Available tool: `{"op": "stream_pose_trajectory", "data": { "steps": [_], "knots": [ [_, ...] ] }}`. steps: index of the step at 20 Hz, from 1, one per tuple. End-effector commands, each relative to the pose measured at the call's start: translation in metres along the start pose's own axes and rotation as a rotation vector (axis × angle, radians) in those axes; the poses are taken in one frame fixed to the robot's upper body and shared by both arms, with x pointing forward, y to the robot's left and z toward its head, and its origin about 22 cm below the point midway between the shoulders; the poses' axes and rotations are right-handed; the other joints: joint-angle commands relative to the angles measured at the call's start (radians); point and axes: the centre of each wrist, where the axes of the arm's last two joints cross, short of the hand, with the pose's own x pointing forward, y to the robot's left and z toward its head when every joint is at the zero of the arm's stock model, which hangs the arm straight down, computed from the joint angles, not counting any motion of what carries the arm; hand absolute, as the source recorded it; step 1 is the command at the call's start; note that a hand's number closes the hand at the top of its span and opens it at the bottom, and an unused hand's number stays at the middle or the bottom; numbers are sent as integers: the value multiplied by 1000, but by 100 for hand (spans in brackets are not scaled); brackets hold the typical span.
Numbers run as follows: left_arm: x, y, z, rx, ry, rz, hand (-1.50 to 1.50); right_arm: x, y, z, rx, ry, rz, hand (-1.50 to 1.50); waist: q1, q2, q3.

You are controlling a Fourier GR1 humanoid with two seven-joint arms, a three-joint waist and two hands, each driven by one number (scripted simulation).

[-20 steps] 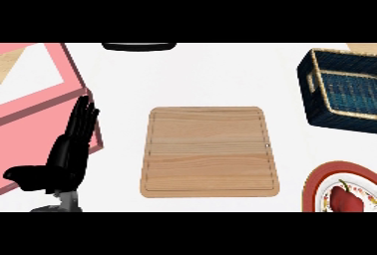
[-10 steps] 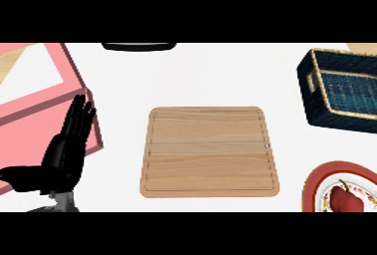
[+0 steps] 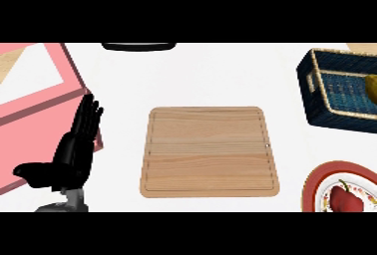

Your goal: Pick the lemon from the cutting board and place it in the basket

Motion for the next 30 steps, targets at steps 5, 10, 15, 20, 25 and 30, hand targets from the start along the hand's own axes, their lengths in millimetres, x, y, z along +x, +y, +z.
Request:
{"op": "stream_pose_trajectory", "data": {
  "steps": [5,10,15,20,25,30],
  "knots": [
    [0,1,14,-8,-8,2,0,-16,5,-20,-7,-28,-61,-150,8,1,1],
    [-2,16,0,-4,10,-1,0,-20,4,-8,-97,-90,-137,-150,-4,-2,0],
    [-9,-4,-3,-5,8,3,0,-14,-30,-19,-240,-135,-170,-150,-2,0,0],
    [-4,-12,0,-10,1,29,0,-6,-56,-15,-306,-89,-169,-150,-2,-1,0],
    [1,1,-12,7,18,9,0,-38,-104,9,-414,-23,-232,-150,-15,-2,0],
    [-4,17,5,-8,3,-16,0,-66,-147,21,-457,1,-379,-150,-7,-2,0]
  ]
}}
